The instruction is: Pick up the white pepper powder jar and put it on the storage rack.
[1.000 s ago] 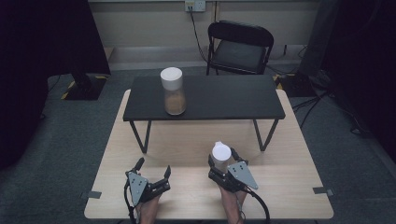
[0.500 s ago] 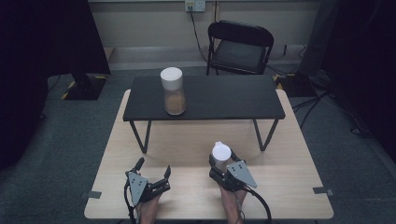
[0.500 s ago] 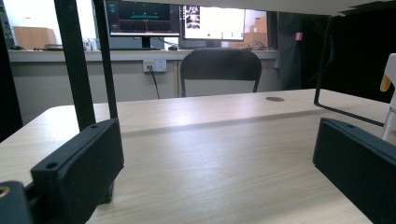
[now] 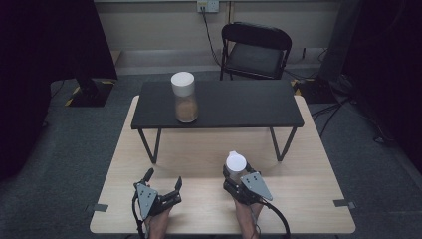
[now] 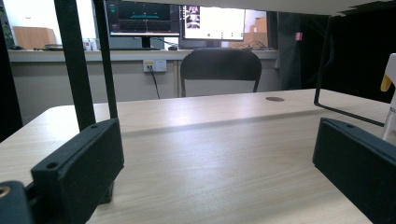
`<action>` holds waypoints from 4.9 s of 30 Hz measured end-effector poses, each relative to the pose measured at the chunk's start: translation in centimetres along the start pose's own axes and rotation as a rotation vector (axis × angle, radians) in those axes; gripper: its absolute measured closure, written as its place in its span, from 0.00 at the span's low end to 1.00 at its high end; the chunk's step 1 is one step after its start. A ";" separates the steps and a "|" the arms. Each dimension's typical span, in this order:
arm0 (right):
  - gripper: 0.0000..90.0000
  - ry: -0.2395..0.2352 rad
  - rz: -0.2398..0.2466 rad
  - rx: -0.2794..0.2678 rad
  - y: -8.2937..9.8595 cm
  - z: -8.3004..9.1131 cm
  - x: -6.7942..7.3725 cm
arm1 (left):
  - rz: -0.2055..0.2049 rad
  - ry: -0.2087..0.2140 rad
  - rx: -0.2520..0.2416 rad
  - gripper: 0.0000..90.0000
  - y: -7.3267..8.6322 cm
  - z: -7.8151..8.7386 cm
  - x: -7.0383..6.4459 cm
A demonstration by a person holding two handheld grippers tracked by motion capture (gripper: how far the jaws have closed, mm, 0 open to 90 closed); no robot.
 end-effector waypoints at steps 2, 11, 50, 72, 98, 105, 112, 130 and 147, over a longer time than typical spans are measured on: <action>0.33 0.001 0.002 0.002 -0.1 0.0 0.0 | 0.000 0.000 0.000 0.02 0.0 0.0 0.0; 0.33 0.002 0.008 0.024 -0.7 0.1 0.0 | 0.000 0.000 0.000 0.02 0.0 0.0 0.0; 0.33 -0.066 0.039 -0.004 -3.7 1.5 0.4 | 0.001 0.000 0.000 0.02 0.0 0.0 0.0; 0.33 -0.082 0.075 0.002 -6.7 1.6 0.4 | 0.000 0.000 0.001 0.02 0.0 0.0 0.0; 0.33 -0.115 0.085 -0.011 -10.4 1.5 0.1 | -0.001 0.000 0.001 0.02 0.0 0.0 0.0; 0.33 -0.121 0.091 -0.017 -11.7 1.4 0.1 | 0.000 0.000 0.001 0.02 0.0 0.0 0.0; 0.33 -0.128 0.108 -0.031 -12.9 1.3 0.1 | 0.000 0.000 0.001 0.02 0.0 0.0 0.0; 0.33 -0.130 0.119 -0.045 -16.1 1.1 -0.2 | -0.001 0.000 0.001 0.02 0.0 0.0 0.0; 0.33 -0.139 0.105 -0.062 -19.0 -0.4 -0.4 | 0.001 0.000 0.000 0.02 0.0 0.0 0.0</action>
Point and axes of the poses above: each handheld gripper's, and its own axes: z roughly backward along the jaws, y roughly out of its underside, x roughly to its left, the point moved 3 cm from there along -z, roughly forward along the jaws, and after that the axes turned 10 degrees about -z, right-handed, at the moved point
